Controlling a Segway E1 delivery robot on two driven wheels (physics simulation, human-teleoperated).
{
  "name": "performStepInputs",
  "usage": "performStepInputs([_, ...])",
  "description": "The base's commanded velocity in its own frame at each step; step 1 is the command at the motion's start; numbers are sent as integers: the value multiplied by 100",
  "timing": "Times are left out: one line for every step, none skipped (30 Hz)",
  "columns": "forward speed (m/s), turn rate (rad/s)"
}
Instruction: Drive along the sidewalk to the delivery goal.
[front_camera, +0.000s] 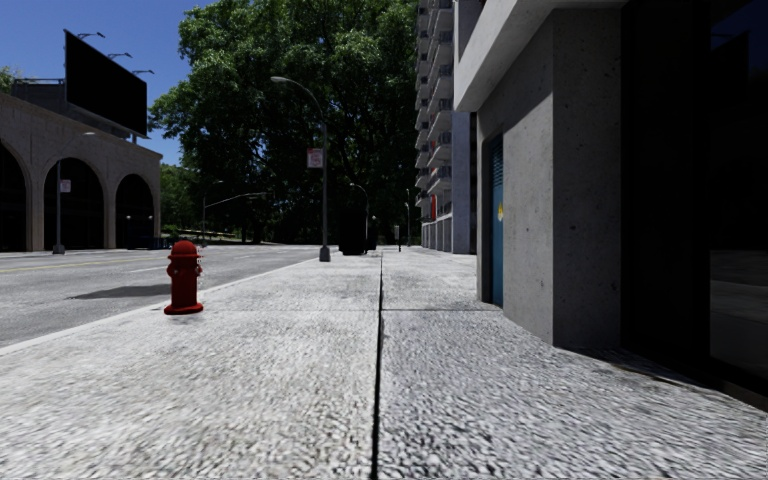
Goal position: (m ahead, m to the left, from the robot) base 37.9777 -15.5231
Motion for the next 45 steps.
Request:
performStepInputs([200,0])
performStepInputs([200,0])
performStepInputs([200,0])
performStepInputs([200,0])
performStepInputs([200,0])
performStepInputs([200,0])
performStepInputs([200,0])
performStepInputs([200,0])
performStepInputs([200,0])
performStepInputs([200,0])
performStepInputs([200,0])
performStepInputs([200,0])
performStepInputs([200,0])
performStepInputs([200,0])
performStepInputs([200,0])
performStepInputs([200,0])
performStepInputs([200,0])
performStepInputs([200,0])
performStepInputs([200,0])
performStepInputs([200,0])
performStepInputs([200,0])
performStepInputs([200,0])
performStepInputs([200,0])
performStepInputs([200,0])
performStepInputs([200,0])
performStepInputs([200,0])
performStepInputs([200,0])
performStepInputs([200,0])
performStepInputs([200,0])
performStepInputs([200,0])
performStepInputs([200,0])
performStepInputs([200,0])
performStepInputs([200,0])
performStepInputs([200,0])
performStepInputs([200,0])
performStepInputs([200,0])
performStepInputs([200,0])
performStepInputs([200,0])
performStepInputs([200,0])
performStepInputs([200,0])
performStepInputs([200,0])
performStepInputs([200,0])
performStepInputs([200,0])
performStepInputs([200,0])
performStepInputs([200,0])
